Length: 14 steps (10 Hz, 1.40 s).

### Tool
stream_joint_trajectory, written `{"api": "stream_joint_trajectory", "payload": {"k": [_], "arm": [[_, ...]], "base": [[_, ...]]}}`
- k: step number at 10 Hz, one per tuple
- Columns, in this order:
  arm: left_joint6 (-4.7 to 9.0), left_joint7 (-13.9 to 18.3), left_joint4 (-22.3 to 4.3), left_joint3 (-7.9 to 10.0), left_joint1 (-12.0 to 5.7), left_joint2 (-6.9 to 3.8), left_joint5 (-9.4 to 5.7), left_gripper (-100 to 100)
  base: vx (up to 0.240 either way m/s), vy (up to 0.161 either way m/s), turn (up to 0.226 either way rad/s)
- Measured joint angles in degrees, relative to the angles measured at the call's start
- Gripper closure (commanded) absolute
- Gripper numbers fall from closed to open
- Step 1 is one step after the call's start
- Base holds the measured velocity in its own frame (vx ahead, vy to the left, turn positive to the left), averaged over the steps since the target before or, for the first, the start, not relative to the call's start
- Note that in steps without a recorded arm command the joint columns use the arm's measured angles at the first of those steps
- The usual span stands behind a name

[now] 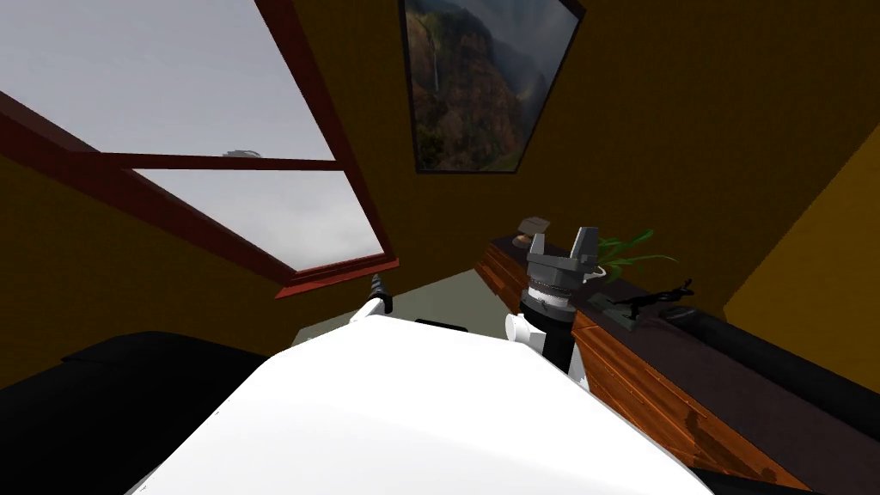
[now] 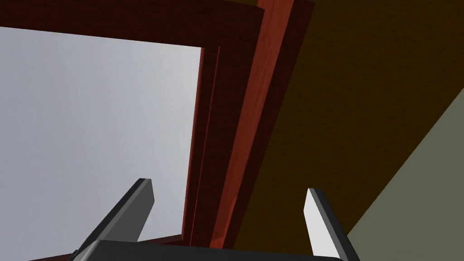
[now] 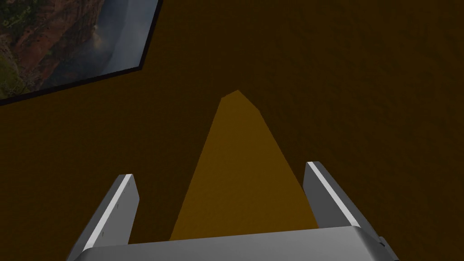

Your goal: Pull the door open

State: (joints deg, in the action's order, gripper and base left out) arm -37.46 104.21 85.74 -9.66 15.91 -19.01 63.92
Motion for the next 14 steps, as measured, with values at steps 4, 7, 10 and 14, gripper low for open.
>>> {"api": "stream_joint_trajectory", "payload": {"k": [4, 7, 10, 14], "arm": [[-2.09, 2.9, -1.3, 0.55, -0.11, -0.94, 1.61, -100], [-3.62, 5.2, -2.6, 0.97, -0.35, -1.62, 2.98, -100], [-5.23, 7.2, -3.7, 1.56, -0.56, -2.52, 3.94, -100], [-7.34, 10.0, -5.4, 2.62, -0.77, -3.87, 5.4, -100]], "base": [[-0.125, 0.071, 0.293], [-0.131, 0.063, 0.264], [-0.147, 0.088, 0.326], [-0.149, 0.101, 0.268]]}}
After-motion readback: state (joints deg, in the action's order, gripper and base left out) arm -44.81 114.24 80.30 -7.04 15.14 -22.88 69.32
